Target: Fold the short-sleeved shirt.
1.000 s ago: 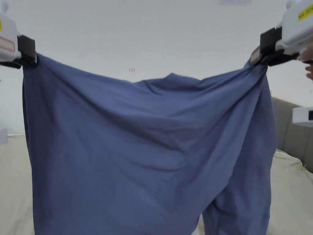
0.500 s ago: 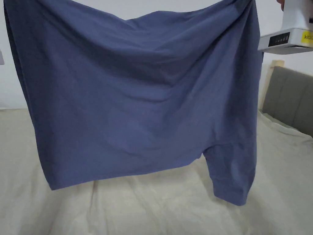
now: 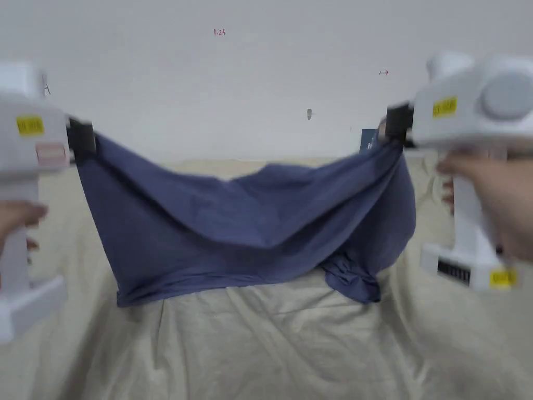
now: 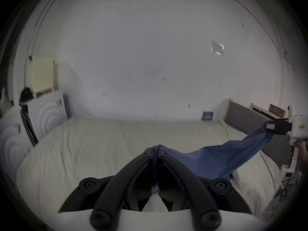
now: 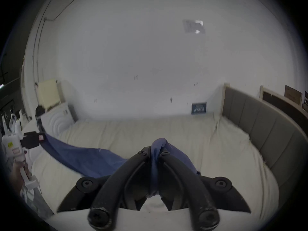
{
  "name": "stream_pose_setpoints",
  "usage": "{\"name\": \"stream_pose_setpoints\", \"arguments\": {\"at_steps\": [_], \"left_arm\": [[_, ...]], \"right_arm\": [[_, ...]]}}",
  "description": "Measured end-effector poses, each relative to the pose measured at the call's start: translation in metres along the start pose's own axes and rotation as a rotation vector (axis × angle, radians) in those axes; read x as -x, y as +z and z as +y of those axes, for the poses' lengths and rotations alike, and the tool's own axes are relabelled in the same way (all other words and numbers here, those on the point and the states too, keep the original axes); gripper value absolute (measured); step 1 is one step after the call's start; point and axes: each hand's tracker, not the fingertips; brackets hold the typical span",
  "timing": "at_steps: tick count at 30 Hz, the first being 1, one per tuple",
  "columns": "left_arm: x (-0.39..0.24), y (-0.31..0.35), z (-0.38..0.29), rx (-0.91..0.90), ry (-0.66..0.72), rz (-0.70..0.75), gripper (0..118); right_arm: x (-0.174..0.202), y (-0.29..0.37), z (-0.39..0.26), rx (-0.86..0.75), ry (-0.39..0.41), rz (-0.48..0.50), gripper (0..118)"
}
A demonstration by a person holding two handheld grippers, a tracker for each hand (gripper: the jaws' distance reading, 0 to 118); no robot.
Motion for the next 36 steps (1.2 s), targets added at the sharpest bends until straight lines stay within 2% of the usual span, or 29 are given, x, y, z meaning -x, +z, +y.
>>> {"name": "stream_pose_setpoints", "arguments": {"at_steps": [2, 4, 5, 9, 12, 14, 17, 20, 23, 27, 28, 31, 32, 33, 34, 35, 36], "left_arm": [[-0.001, 0.010, -0.050, 0.063, 0.059, -0.073, 3], [-0.013, 0.032, -0.100, 0.093, 0.060, -0.074, 3], [-0.016, 0.042, -0.118, 0.095, 0.051, -0.083, 3], [-0.030, 0.097, -0.178, 0.079, 0.038, -0.082, 3], [-0.032, 0.145, -0.195, 0.042, 0.069, -0.064, 3], [-0.032, 0.175, -0.197, -0.013, 0.075, -0.057, 3], [-0.025, 0.202, -0.186, 0.019, 0.093, -0.075, 3], [-0.029, 0.220, -0.176, -0.004, 0.056, -0.047, 3], [-0.028, 0.212, -0.176, 0.024, 0.013, 0.005, 3], [-0.015, 0.144, -0.199, 0.306, 0.056, -0.001, 3], [-0.011, 0.124, -0.210, 0.363, 0.088, -0.013, 4], [-0.007, 0.084, -0.235, 0.495, 0.078, 0.029, 6], [-0.008, 0.077, -0.241, 0.511, 0.052, 0.034, 12], [-0.008, 0.076, -0.246, 0.487, 0.052, 0.025, 24], [-0.008, 0.076, -0.247, 0.476, 0.056, 0.023, 53], [-0.009, 0.078, -0.247, 0.450, 0.073, 0.024, 78], [-0.012, 0.085, -0.245, 0.434, 0.091, 0.024, 102]], "right_arm": [[-0.005, 0.014, -0.059, 0.024, -0.011, 0.015, 6], [-0.011, 0.039, -0.113, 0.051, -0.126, 0.051, 6], [-0.013, 0.051, -0.133, 0.063, -0.149, 0.065, 6], [-0.013, 0.114, -0.205, 0.025, -0.150, 0.050, 6], [-0.011, 0.167, -0.232, -0.005, -0.160, 0.055, 6], [-0.007, 0.194, -0.238, -0.023, -0.141, 0.072, 6], [-0.002, 0.222, -0.233, -0.008, -0.073, 0.062, 6], [0.001, 0.239, -0.226, -0.034, -0.063, 0.072, 6], [0.000, 0.225, -0.223, 0.012, -0.084, 0.086, 7], [-0.002, 0.153, -0.234, 0.239, -0.087, 0.060, 8], [-0.003, 0.134, -0.242, 0.277, -0.118, 0.025, 8], [-0.008, 0.088, -0.260, 0.410, -0.139, -0.031, 9], [-0.008, 0.078, -0.263, 0.448, -0.116, -0.030, 15], [-0.008, 0.070, -0.267, 0.475, -0.096, -0.039, 29], [-0.007, 0.067, -0.269, 0.491, -0.072, -0.062, 62], [-0.006, 0.069, -0.273, 0.469, -0.078, -0.078, 84], [-0.008, 0.074, -0.274, 0.439, -0.096, -0.082, 94]]}}
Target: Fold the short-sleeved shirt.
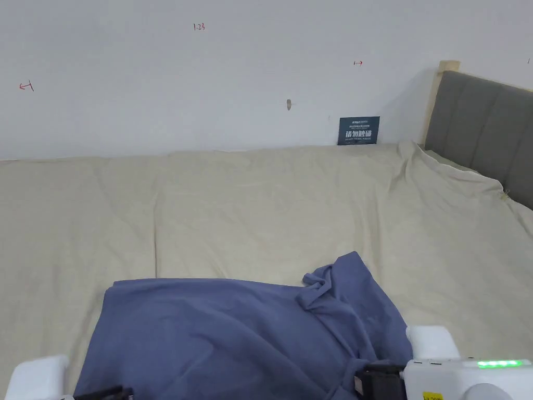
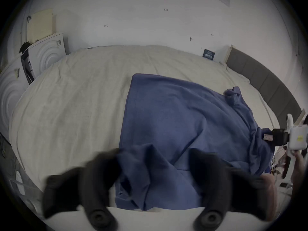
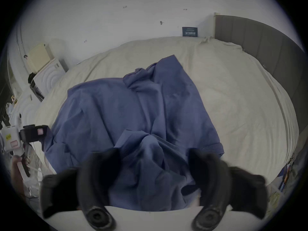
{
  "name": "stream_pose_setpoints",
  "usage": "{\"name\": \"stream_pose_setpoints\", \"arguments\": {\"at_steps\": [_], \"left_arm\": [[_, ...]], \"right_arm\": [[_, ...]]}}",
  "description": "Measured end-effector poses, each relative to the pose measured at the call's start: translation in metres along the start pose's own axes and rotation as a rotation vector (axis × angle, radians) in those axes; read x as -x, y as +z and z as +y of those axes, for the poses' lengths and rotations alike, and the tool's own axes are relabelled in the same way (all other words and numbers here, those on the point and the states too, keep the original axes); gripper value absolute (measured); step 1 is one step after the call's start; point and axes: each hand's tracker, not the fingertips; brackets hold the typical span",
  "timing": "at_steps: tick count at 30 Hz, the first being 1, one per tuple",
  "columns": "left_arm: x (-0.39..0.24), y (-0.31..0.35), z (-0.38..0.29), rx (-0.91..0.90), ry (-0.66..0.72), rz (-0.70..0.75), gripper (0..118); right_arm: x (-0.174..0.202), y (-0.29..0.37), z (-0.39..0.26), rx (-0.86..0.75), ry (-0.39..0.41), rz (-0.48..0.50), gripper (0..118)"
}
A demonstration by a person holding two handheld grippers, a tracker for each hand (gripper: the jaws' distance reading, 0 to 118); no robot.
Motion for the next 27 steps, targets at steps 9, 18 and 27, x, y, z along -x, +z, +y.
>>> {"name": "stream_pose_setpoints", "arguments": {"at_steps": [9, 18, 27], "left_arm": [[-0.014, 0.098, 0.018, -0.340, -0.062, -0.056, 117], [-0.037, 0.126, 0.012, -0.451, -0.109, -0.120, 0], [-0.034, 0.100, -0.003, -0.349, -0.102, -0.101, 0]], "right_arm": [[-0.010, 0.111, 0.007, -0.349, -0.180, 0.182, 93], [0.012, 0.148, -0.001, -0.521, 0.018, 0.208, 0], [-0.037, 0.036, 0.141, -0.106, -0.051, 0.107, 0]]}}
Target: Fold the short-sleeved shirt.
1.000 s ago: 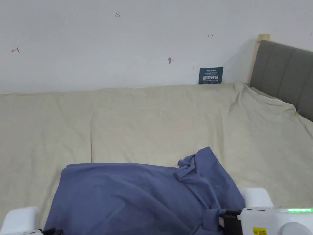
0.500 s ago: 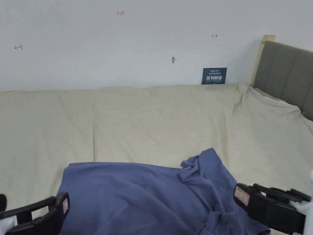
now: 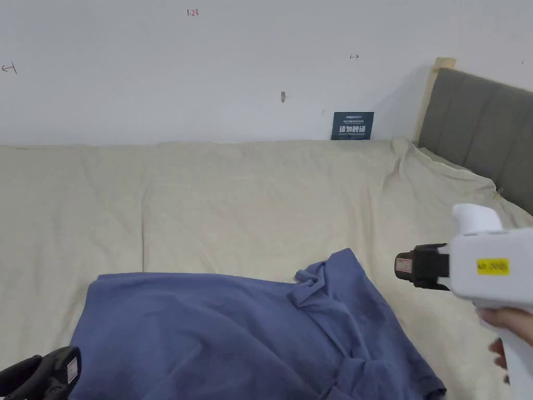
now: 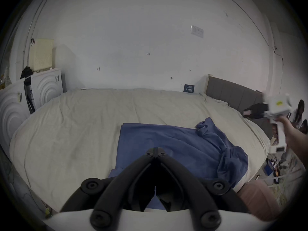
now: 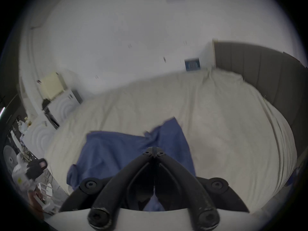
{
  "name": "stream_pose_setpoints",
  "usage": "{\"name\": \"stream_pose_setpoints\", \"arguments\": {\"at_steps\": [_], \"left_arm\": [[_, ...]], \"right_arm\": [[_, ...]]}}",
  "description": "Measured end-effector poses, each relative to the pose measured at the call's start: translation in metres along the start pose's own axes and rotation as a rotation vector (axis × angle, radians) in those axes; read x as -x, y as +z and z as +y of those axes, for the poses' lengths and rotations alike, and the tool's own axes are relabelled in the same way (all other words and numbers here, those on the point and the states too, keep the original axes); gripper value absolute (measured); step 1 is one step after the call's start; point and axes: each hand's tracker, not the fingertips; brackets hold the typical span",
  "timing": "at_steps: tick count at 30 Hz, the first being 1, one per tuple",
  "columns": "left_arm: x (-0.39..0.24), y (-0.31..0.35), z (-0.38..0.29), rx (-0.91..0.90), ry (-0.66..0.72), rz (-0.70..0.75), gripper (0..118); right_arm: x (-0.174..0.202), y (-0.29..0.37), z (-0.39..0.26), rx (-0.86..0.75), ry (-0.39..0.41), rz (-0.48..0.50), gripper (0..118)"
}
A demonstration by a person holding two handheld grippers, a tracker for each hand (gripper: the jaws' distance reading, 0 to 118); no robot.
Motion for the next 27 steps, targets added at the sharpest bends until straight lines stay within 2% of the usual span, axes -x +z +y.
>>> {"name": "stream_pose_setpoints", "arguments": {"at_steps": [2, 3, 4, 5, 6, 9, 13, 15, 16, 17, 18, 19, 20, 21, 24, 27], "left_arm": [[0.004, 0.001, -0.003, -0.002, 0.035, -0.010, 0], [0.006, 0.000, -0.004, 0.002, 0.040, -0.004, 0], [0.008, -0.002, -0.005, 0.007, 0.042, 0.002, 0], [0.010, -0.003, -0.006, 0.013, 0.040, 0.012, 0], [0.012, -0.004, -0.008, 0.017, 0.036, 0.022, 0], [0.017, -0.008, -0.012, 0.024, 0.023, 0.048, 0], [0.024, -0.013, -0.016, 0.046, 0.035, 0.065, 0], [0.027, -0.015, -0.019, 0.062, 0.051, 0.072, 0], [0.029, -0.015, -0.022, 0.069, 0.060, 0.076, 0], [0.030, -0.019, -0.021, 0.071, 0.067, 0.081, 0], [0.031, -0.019, -0.024, 0.074, 0.076, 0.086, 0], [0.031, -0.019, -0.026, 0.078, 0.081, 0.086, 0], [0.031, -0.019, -0.028, 0.084, 0.085, 0.086, 0], [0.030, -0.024, -0.025, 0.093, 0.088, 0.089, 0], [0.027, -0.025, -0.027, 0.108, 0.093, 0.088, 0], [0.026, -0.026, -0.023, 0.108, 0.096, 0.079, 0]], "right_arm": [[-0.010, -0.040, 0.020, 0.108, -0.007, -0.038, 0], [-0.015, -0.063, 0.029, 0.194, 0.002, -0.046, 11], [-0.021, -0.083, 0.035, 0.272, -0.010, -0.050, 52], [-0.025, -0.099, 0.035, 0.317, -0.023, -0.082, 84], [-0.030, -0.116, 0.034, 0.340, -0.041, -0.131, 95], [-0.037, -0.142, 0.033, 0.325, -0.059, -0.200, 95], [-0.048, -0.169, 0.035, 0.374, -0.065, -0.221, 95], [-0.046, -0.175, 0.033, 0.418, -0.050, -0.233, 90], [-0.044, -0.176, 0.032, 0.425, -0.037, -0.229, 80], [-0.042, -0.176, 0.030, 0.430, -0.029, -0.215, 80], [-0.039, -0.177, 0.028, 0.435, -0.013, -0.198, 75], [-0.035, -0.176, 0.026, 0.432, 0.008, -0.200, 52], [-0.032, -0.177, 0.024, 0.432, 0.024, -0.205, 19], [-0.030, -0.177, 0.021, 0.430, 0.029, -0.205, 0], [-0.035, -0.173, 0.022, 0.418, 0.063, -0.199, 0], [-0.044, -0.157, 0.026, 0.363, 0.013, -0.155, 0]]}}
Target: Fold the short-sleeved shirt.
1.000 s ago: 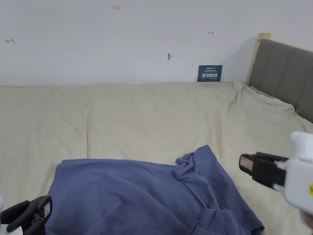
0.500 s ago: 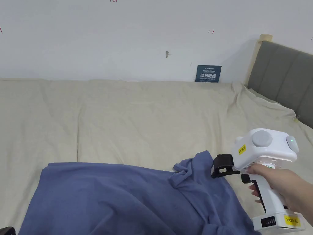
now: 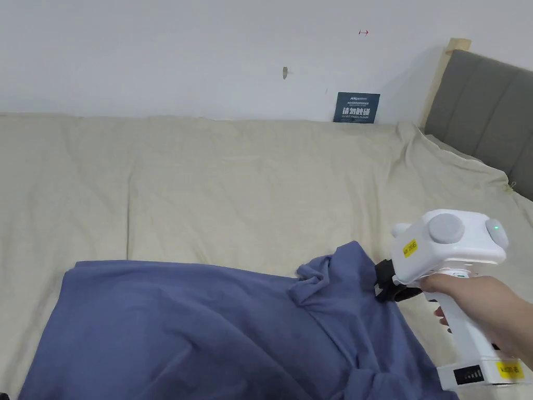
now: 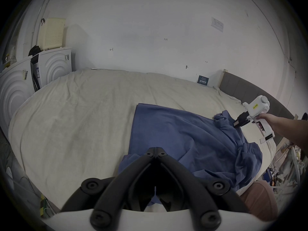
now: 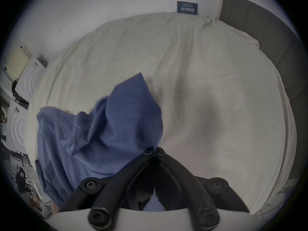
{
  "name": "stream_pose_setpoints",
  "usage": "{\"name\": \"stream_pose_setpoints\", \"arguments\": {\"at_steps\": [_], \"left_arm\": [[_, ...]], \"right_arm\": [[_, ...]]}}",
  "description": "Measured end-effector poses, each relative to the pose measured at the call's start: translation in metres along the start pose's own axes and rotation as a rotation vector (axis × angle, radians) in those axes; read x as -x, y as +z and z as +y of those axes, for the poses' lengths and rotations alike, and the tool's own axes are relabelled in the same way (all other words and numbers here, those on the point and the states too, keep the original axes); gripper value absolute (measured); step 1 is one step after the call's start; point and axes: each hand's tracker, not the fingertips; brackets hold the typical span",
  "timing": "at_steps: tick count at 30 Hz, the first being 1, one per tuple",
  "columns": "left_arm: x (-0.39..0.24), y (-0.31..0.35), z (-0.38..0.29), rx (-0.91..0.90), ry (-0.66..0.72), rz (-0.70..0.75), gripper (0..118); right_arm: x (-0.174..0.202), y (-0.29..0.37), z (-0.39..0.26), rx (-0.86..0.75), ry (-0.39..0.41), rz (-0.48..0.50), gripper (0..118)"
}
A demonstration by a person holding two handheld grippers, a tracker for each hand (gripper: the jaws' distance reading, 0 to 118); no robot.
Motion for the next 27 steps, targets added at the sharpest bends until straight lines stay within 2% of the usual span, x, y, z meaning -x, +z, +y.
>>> {"name": "stream_pose_setpoints", "arguments": {"at_steps": [5, 8, 11, 12, 13, 14, 15, 18, 24, 27], "left_arm": [[0.011, -0.020, 0.058, 0.021, -0.049, -0.045, 0], [0.047, -0.081, 0.103, 0.149, -0.037, -0.079, 0], [0.058, -0.142, 0.138, 0.270, -0.050, -0.096, 0], [0.062, -0.160, 0.145, 0.305, -0.034, -0.099, 3], [0.066, -0.182, 0.152, 0.348, -0.032, -0.091, 35], [0.069, -0.200, 0.157, 0.388, -0.028, -0.060, 77], [0.071, -0.219, 0.163, 0.388, -0.024, -0.016, 114], [0.069, -0.251, 0.168, 0.394, -0.147, 0.039, 115], [0.067, -0.329, 0.162, 0.500, -0.154, 0.040, 116], [0.068, -0.353, 0.156, 0.494, -0.297, 0.125, 115]], "right_arm": [[-0.003, 0.037, -0.005, -0.060, 0.018, 0.042, 0], [-0.005, 0.053, -0.010, -0.111, 0.026, 0.116, 0], [0.004, 0.063, -0.012, -0.123, 0.021, 0.124, 0], [0.005, 0.063, -0.013, -0.121, 0.017, 0.150, 0], [0.009, 0.064, -0.012, -0.116, 0.016, 0.174, 0], [0.011, 0.062, -0.013, -0.115, 0.016, 0.181, 0], [0.014, 0.060, -0.014, -0.109, 0.021, 0.178, 0], [0.021, 0.049, -0.014, -0.104, 0.040, 0.174, 0], [0.023, 0.026, -0.011, -0.069, 0.078, 0.164, 0], [0.020, 0.020, -0.007, -0.062, 0.083, 0.170, 0]]}}
